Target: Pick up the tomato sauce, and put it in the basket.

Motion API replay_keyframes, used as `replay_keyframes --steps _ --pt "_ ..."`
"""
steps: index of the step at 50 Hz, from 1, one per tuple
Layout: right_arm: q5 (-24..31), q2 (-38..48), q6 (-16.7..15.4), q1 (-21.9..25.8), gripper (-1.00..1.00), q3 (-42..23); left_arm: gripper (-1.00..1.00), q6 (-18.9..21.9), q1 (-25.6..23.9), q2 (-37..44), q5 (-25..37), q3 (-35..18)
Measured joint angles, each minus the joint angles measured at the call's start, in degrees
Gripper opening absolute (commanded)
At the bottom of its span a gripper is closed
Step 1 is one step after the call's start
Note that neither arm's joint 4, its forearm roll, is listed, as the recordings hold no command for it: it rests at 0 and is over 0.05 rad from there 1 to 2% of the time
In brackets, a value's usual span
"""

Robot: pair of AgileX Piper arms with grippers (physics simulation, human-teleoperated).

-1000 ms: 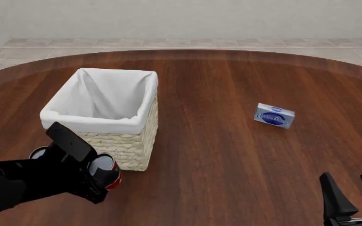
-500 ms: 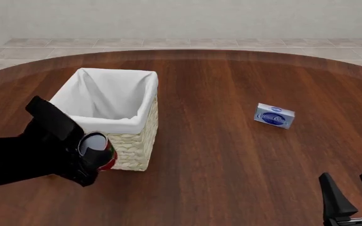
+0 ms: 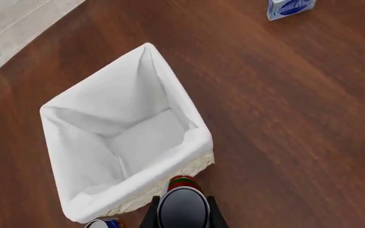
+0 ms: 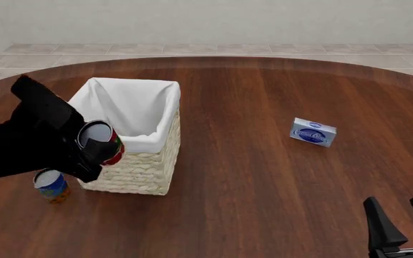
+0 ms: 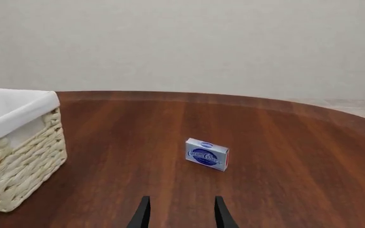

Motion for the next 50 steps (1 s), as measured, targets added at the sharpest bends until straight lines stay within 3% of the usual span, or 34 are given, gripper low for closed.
replay_keyframes --steps 25,50 --pt "0.2 -0.1 -1.3 0.8 1.00 0.2 -1.00 6.2 5.6 6.6 -3.9 -6.1" --pt "0.5 -0.3 -2.6 1.5 1.00 0.2 -1.00 8.9 8.9 17.3 -10.1 -11.3"
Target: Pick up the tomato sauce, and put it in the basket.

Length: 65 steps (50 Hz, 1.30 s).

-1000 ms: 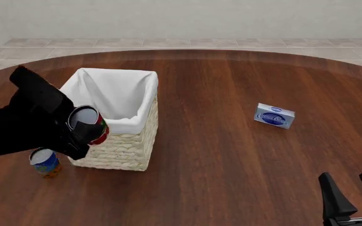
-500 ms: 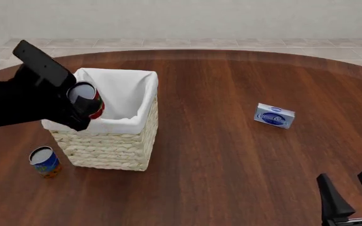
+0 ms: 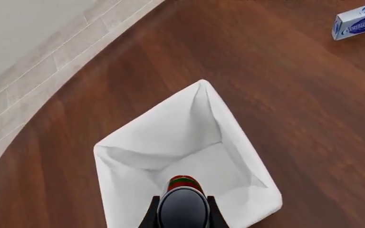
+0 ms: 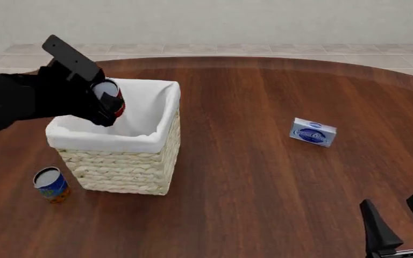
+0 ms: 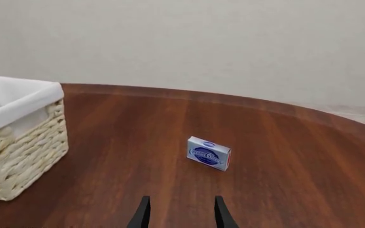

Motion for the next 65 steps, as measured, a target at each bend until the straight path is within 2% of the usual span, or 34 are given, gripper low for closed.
replay_keyframes --steps 18,39,65 --pt "0.1 0.2 -1.0 0.4 1.00 0.0 -1.00 0.9 1.1 8.4 -4.7 -3.2" --pt "0.5 0.0 -1.9 0.9 1.00 0.0 -1.00 1.8 3.4 16.5 -10.9 -2.1" --pt "0.7 -0.1 -2.1 0.9 1.00 0.0 -1.00 1.3 4.7 22.7 -14.6 -2.1"
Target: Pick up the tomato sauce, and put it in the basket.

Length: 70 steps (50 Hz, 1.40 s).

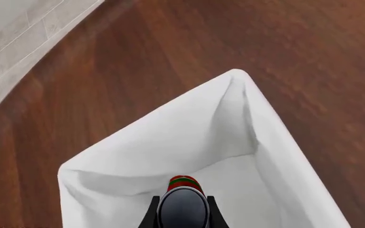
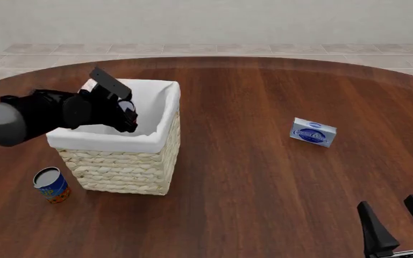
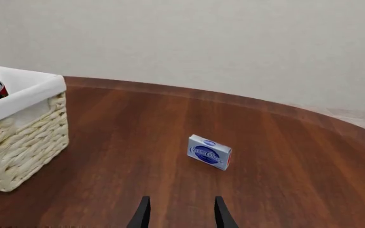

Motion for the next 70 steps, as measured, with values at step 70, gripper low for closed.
replay_keyframes --steps 70 --pt "-0.1 -0.1 -0.1 0.6 1.00 0.0 1.00 0.4 -1.4 -7.5 5.0 -5.4"
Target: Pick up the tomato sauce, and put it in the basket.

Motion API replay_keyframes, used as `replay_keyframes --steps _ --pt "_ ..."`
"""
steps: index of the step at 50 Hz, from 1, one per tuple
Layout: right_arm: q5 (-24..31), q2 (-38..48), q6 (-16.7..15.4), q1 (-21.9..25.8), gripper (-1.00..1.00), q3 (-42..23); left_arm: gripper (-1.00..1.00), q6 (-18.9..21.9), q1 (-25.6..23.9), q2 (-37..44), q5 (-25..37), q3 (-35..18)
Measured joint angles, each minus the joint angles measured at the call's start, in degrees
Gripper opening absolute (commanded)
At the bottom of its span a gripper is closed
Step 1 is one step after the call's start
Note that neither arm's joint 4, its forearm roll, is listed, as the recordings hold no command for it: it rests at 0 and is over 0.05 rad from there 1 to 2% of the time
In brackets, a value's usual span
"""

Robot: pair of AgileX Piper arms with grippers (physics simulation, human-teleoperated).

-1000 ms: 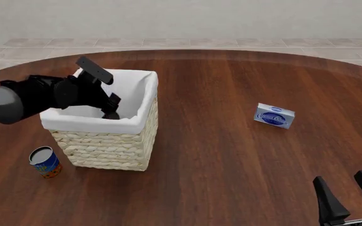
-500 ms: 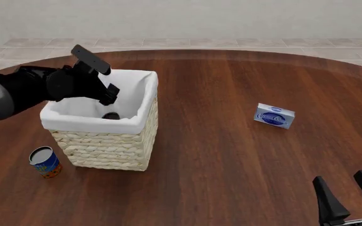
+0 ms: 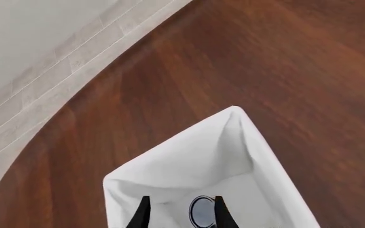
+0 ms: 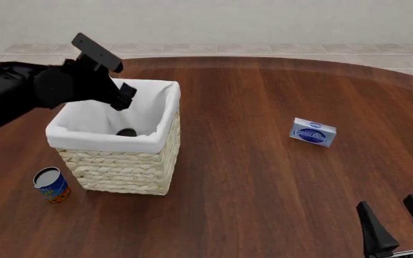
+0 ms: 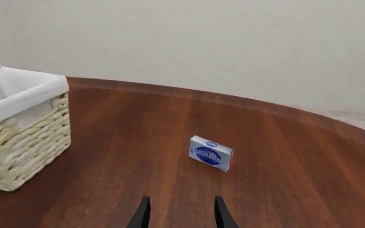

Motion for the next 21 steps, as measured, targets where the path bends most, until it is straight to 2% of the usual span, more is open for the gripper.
replay_keyframes --steps 21 --pt "0.0 0.0 -0.2 0.2 1.00 0.0 1.00 0.5 -2.1 -5.2 1.9 0.0"
